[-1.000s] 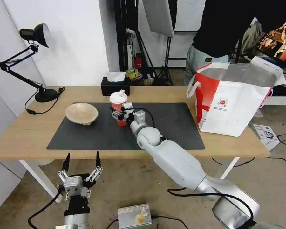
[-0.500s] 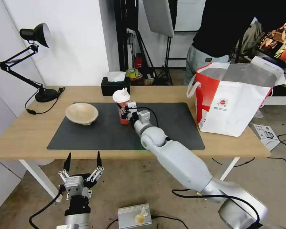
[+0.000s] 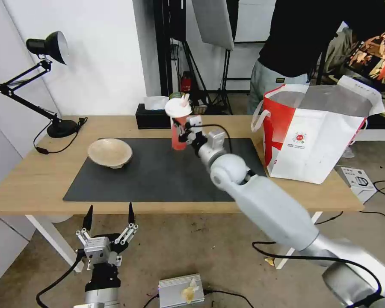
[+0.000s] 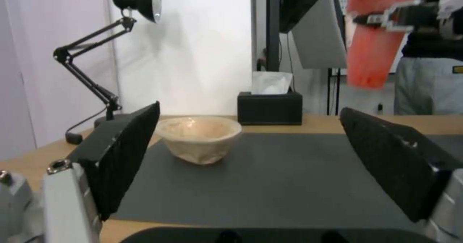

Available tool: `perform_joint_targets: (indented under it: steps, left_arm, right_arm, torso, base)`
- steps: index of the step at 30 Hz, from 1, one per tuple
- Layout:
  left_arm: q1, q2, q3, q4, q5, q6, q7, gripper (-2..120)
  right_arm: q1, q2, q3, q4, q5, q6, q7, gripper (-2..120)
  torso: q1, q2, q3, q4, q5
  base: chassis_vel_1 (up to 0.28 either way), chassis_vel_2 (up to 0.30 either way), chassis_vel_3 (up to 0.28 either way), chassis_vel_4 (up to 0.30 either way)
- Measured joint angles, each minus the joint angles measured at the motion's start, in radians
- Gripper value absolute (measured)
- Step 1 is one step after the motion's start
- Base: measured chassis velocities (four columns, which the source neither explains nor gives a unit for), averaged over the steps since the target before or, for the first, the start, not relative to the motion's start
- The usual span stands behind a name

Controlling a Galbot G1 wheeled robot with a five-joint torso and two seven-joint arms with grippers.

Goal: Pick up the trash from the table and place it into the takeout bag.

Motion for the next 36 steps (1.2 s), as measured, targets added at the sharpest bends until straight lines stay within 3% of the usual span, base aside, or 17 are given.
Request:
perform_joint_targets:
  steps: [5,19,28,36]
  left_arm:
    - [-0.004,0.004,-0.001,0.0,-0.002,0.0,0.0,100]
    - [-0.018,0.024,0.014,0.002,-0.008,0.0,0.0,100]
    - [-0.019,0.034,0.016,0.001,-0.012,-0.001,0.0,100]
    - [-0.014,0.038,0.017,-0.001,-0.012,-0.002,-0.001,100]
  right_arm:
    - [0.034,-0.064,0.015,0.051,0.0,-0.042,0.016,4]
    - [0.166,-0.372,0.068,0.167,-0.002,-0.14,-0.036,4]
    - [0.207,-0.448,0.121,0.129,-0.066,-0.148,-0.119,3]
    - [0.244,-0.471,0.134,0.096,-0.077,-0.143,-0.135,3]
  torso:
    - [0.0,0.0,0.0,0.0,0.0]
    - [0.0,0.0,0.0,-0.0003,0.0002]
    - [0.0,0.0,0.0,-0.0002,0.0]
    - [0.0,0.0,0.0,-0.0001,-0.0002]
  base:
    - [0.0,0.0,0.0,0.0]
    - [0.0,0.0,0.0,0.0]
    - [0.0,0.0,0.0,0.0]
    - [0.0,0.0,0.0,0.0]
